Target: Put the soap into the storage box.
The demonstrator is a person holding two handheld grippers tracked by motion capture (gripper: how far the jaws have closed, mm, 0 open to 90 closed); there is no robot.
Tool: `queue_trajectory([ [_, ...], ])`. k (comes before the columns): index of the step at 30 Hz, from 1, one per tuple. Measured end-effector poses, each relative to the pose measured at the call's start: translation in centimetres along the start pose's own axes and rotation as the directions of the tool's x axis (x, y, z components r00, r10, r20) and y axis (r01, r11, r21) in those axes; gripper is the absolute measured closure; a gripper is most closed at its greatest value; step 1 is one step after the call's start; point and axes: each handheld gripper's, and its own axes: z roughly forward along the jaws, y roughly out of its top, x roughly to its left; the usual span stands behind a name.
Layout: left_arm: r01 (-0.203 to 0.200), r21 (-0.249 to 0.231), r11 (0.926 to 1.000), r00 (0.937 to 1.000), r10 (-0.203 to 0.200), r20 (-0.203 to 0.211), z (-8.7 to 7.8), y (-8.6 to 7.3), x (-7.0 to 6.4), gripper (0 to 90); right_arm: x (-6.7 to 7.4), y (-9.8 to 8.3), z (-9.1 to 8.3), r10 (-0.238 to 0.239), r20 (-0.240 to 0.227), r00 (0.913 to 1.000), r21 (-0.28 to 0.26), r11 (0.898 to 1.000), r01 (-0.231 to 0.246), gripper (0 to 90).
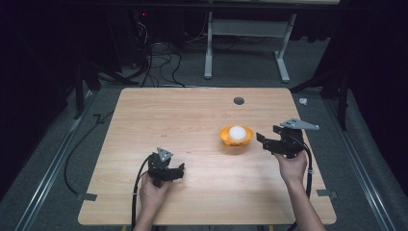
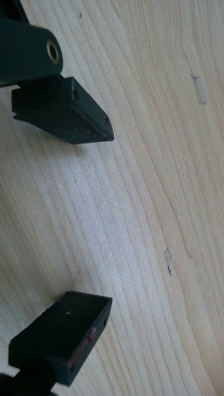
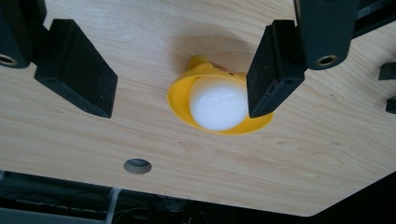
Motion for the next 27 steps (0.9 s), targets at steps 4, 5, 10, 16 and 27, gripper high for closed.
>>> queue_trajectory([
  [4, 0.0, 0.0, 1.0, 1.0, 0.0, 0.0, 0.0, 0.0, 0.0, 17.5, -0.1, -0.4, -0.9, 0.001, 0.011, 0.9999, -0.002, 1.0, -0.001, 25.5],
  [5, 0.0, 0.0, 1.0, 1.0, 0.0, 0.0, 0.0, 0.0, 0.0, 17.5, -0.2, -0.4, -1.1, -0.005, 0.013, 0.9999, -0.005, 1.0, 0.005, 25.5],
  [10, 0.0, 0.0, 1.0, 1.0, 0.0, 0.0, 0.0, 0.0, 0.0, 17.5, -0.4, -0.9, -1.8, 0.004, 0.016, 0.9999, -0.008, 1.0, -0.004, 25.5],
  [16, 0.0, 0.0, 1.0, 1.0, 0.0, 0.0, 0.0, 0.0, 0.0, 17.5, -0.4, -1.5, -2.5, 0.011, 0.016, 0.9998, -0.008, 1.0, -0.011, 25.5],
  [27, 0.0, 0.0, 1.0, 1.0, 0.0, 0.0, 0.0, 0.0, 0.0, 17.4, -0.3, -2.3, -3.6, 0.018, 0.007, 0.9998, -0.026, 1.0, -0.018, 25.6],
])
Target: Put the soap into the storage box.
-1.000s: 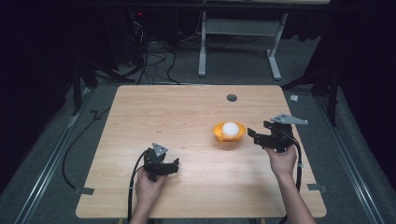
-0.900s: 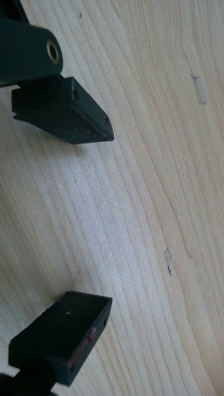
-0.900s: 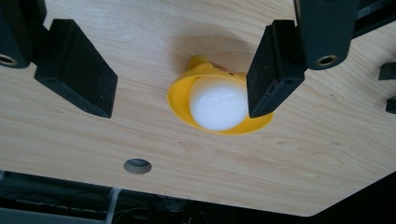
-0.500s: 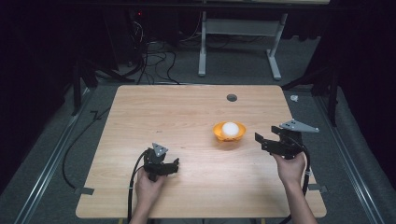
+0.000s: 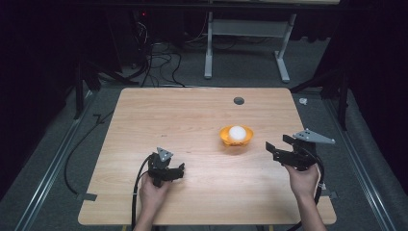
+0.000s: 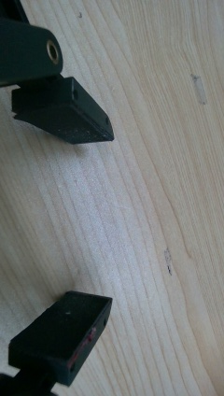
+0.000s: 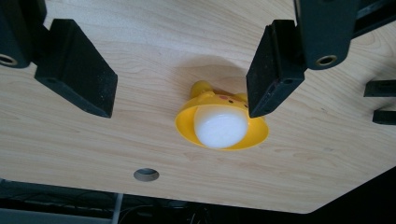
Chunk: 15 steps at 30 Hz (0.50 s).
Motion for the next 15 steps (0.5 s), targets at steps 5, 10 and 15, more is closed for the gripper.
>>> queue_trajectory([
  [5, 0.0, 0.0, 1.0, 1.0, 0.0, 0.0, 0.0, 0.0, 0.0, 17.5, 0.2, -0.4, -0.3, -0.002, 0.004, 1.0, 0.007, 1.0, 0.002, 25.6],
  [10, 0.0, 0.0, 1.0, 1.0, 0.0, 0.0, 0.0, 0.0, 0.0, 17.4, 0.2, -0.9, -0.6, 0.005, 0.008, 1.0, 0.002, 1.0, -0.005, 25.6],
  [15, 0.0, 0.0, 1.0, 1.0, 0.0, 0.0, 0.0, 0.0, 0.0, 17.4, 0.4, -1.4, -0.7, -0.001, 0.01, 0.9999, 0.009, 1.0, 0.001, 25.6],
])
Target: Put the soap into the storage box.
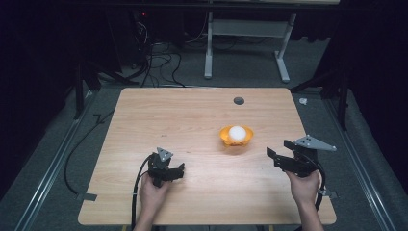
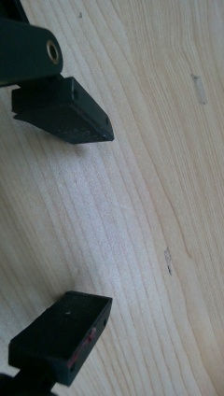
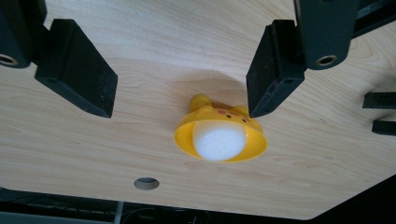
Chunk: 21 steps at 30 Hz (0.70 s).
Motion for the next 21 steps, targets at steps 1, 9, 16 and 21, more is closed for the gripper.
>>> queue_trajectory([
  [1, 0.0, 0.0, 1.0, 1.0, 0.0, 0.0, 0.0, 0.0, 0.0, 17.5, 0.0, -0.1, 0.0, 0.002, -0.001, 1.0, 0.001, 1.0, -0.002, 25.6],
  [9, 0.0, 0.0, 1.0, 1.0, 0.0, 0.0, 0.0, 0.0, 0.0, 17.4, 0.1, -1.2, 0.0, 0.015, -0.003, 0.9999, 0.013, 1.0, -0.015, 25.7],
  [16, 0.0, 0.0, 1.0, 1.0, 0.0, 0.0, 0.0, 0.0, 0.0, 17.4, 0.4, -2.1, 0.1, 0.026, -0.017, 0.9995, 0.021, 0.999, -0.026, 25.7],
  [21, 0.0, 0.0, 1.0, 1.0, 0.0, 0.0, 0.0, 0.0, 0.0, 17.5, 0.8, -2.6, 0.4, 0.029, -0.025, 0.9993, 0.033, 0.999, -0.028, 25.6],
])
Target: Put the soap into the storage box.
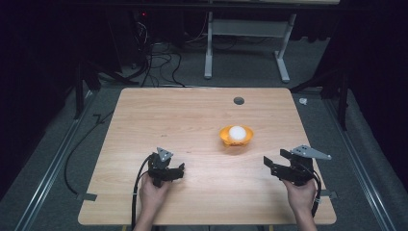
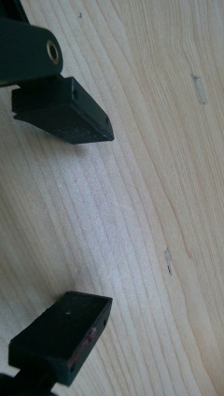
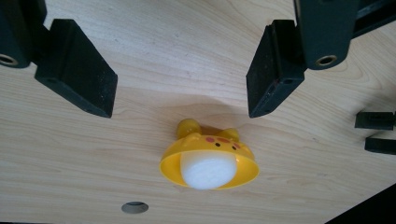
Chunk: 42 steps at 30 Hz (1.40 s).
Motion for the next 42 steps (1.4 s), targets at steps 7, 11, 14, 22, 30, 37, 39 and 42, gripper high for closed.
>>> queue_trajectory([
  [7, 0.0, 0.0, 1.0, 1.0, 0.0, 0.0, 0.0, 0.0, 0.0, 17.5, 0.4, -0.6, 0.4, 0.0, -0.003, 1.0, 0.011, 1.0, 0.0, 25.6],
  [11, 0.0, 0.0, 1.0, 1.0, 0.0, 0.0, 0.0, 0.0, 0.0, 17.4, 0.6, -1.2, 1.0, -0.001, -0.007, 1.0, 0.031, 1.0, 0.001, 25.7],
  [14, 0.0, 0.0, 1.0, 1.0, 0.0, 0.0, 0.0, 0.0, 0.0, 17.5, 0.7, -1.6, 1.3, 0.001, -0.011, 0.9999, 0.04, 0.999, -0.001, 25.7],
  [22, 0.0, 0.0, 1.0, 1.0, 0.0, 0.0, 0.0, 0.0, 0.0, 17.4, 1.0, -2.4, 2.0, 0.002, -0.015, 0.9999, 0.055, 0.998, -0.001, 25.7],
  [30, 0.0, 0.0, 1.0, 1.0, 0.0, 0.0, 0.0, 0.0, 0.0, 17.5, 1.3, -3.1, 2.8, -0.005, -0.013, 0.9999, 0.074, 0.997, 0.006, 25.7],
  [37, 0.0, 0.0, 1.0, 1.0, 0.0, 0.0, 0.0, 0.0, 0.0, 17.5, 1.4, -3.7, 3.5, -0.009, -0.001, 1.0, 0.096, 0.995, 0.009, 25.8],
  [39, 0.0, 0.0, 1.0, 1.0, 0.0, 0.0, 0.0, 0.0, 0.0, 17.5, 1.4, -3.9, 3.7, -0.008, 0.005, 0.9999, 0.104, 0.995, 0.008, 25.8],
  [42, 0.0, 0.0, 1.0, 1.0, 0.0, 0.0, 0.0, 0.0, 0.0, 17.5, 1.4, -4.2, 4.0, -0.013, 0.013, 0.9998, 0.111, 0.994, 0.011, 25.8],
])
